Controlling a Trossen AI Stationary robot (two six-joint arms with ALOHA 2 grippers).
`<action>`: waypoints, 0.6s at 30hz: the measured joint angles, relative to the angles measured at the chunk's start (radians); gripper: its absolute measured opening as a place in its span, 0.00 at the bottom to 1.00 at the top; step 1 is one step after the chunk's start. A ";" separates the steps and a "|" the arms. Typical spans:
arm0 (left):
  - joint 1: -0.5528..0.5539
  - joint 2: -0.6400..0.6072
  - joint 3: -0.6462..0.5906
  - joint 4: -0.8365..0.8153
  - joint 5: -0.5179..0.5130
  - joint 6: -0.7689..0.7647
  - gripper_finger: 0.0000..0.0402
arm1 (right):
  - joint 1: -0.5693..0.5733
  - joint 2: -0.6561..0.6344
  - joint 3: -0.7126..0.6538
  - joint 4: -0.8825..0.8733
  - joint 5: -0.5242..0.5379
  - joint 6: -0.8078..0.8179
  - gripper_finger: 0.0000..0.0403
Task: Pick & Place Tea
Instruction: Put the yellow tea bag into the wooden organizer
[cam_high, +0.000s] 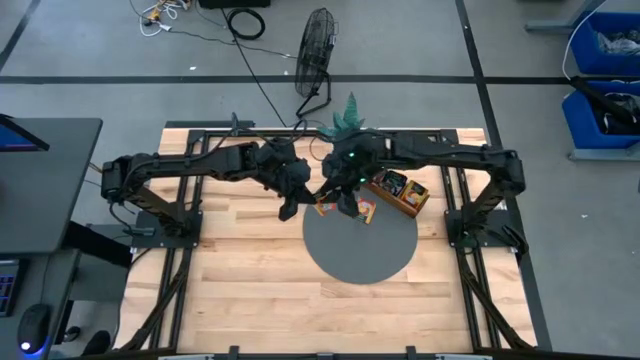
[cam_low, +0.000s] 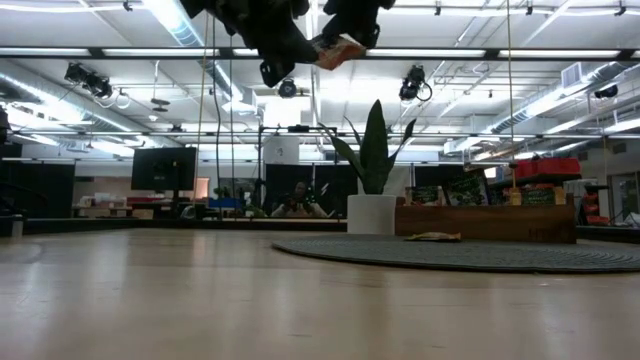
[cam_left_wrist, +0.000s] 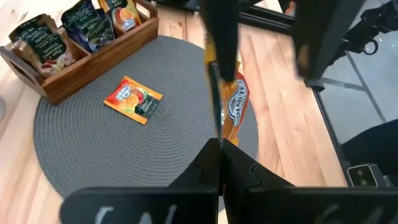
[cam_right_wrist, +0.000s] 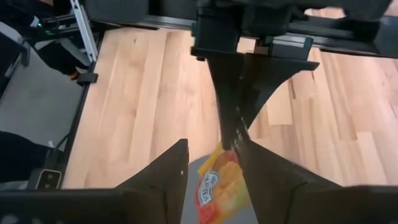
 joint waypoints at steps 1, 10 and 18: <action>-0.001 0.000 0.000 -0.001 0.000 0.002 0.00 | 0.000 0.009 0.000 0.004 0.000 0.000 0.39; -0.029 0.000 0.000 -0.008 0.000 0.037 0.00 | 0.000 0.027 0.000 0.028 -0.001 0.003 0.39; -0.040 0.000 0.000 -0.055 0.001 0.052 0.00 | -0.027 0.015 0.003 0.056 0.003 0.011 0.39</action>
